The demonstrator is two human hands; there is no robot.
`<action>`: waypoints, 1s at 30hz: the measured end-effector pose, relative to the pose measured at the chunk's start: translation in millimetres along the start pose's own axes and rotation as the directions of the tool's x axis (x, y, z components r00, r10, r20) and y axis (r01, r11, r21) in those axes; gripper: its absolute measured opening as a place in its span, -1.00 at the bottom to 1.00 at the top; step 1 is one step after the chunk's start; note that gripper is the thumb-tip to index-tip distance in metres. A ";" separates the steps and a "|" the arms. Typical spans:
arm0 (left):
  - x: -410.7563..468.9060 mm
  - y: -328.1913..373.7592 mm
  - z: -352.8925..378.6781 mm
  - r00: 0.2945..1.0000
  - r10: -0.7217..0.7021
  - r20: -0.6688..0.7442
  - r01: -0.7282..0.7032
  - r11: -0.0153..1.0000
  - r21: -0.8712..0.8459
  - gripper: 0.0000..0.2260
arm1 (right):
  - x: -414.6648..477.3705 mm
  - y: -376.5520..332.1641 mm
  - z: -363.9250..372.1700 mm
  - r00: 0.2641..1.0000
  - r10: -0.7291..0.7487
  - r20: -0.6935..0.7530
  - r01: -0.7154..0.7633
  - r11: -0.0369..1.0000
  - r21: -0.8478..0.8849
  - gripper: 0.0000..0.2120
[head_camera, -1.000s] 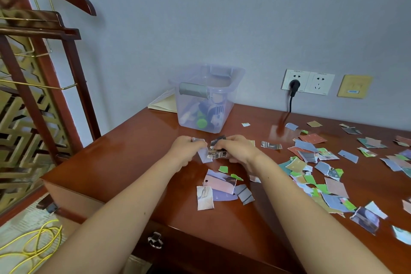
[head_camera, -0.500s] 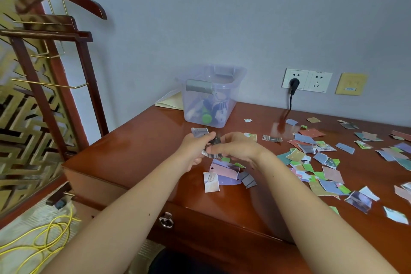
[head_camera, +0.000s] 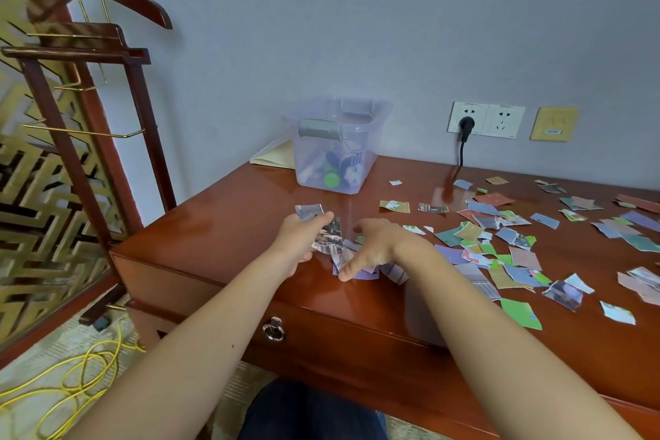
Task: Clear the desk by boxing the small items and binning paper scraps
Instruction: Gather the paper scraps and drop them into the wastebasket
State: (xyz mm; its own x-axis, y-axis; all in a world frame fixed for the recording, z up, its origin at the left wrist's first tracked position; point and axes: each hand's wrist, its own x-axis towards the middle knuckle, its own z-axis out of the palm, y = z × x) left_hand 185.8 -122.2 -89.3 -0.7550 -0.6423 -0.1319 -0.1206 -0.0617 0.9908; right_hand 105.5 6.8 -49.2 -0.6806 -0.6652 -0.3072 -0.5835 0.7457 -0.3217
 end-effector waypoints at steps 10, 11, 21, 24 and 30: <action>4.8 -3.0 0.7 1.000 -0.007 -0.001 0.007 0.998 0.055 -0.91 | 3.0 -8.3 -4.4 0.996 -0.051 0.073 0.042 0.993 0.113 -0.60; 6.0 -3.7 0.6 1.000 -0.006 -0.002 0.006 0.998 0.055 -0.90 | 2.5 -7.7 -5.1 0.996 -0.046 0.076 0.037 0.993 0.109 -0.61; 5.8 -2.7 -0.1 1.000 -0.016 0.012 0.015 0.999 0.041 -0.88 | 0.2 -9.3 -7.8 0.993 -0.067 0.093 0.061 0.996 0.068 -0.60; 5.4 -2.9 -0.2 1.000 -0.019 -0.003 0.019 1.000 0.024 -0.88 | -2.5 -7.5 -5.6 0.990 -0.113 0.079 0.102 0.985 0.137 -0.61; 2.5 0.4 -6.1 0.998 -0.068 -0.009 0.066 0.990 -0.124 -0.82 | 10.0 -8.7 4.1 0.993 -0.100 -0.068 0.121 0.845 0.521 -0.85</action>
State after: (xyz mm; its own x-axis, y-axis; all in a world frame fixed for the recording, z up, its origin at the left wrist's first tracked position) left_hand 187.8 -128.5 -89.1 -0.7394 -0.6434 -0.1984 -0.0892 -0.1985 0.9760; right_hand 105.6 -6.5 -53.1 -0.6474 -0.7321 -0.2120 -0.3440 0.5289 -0.7758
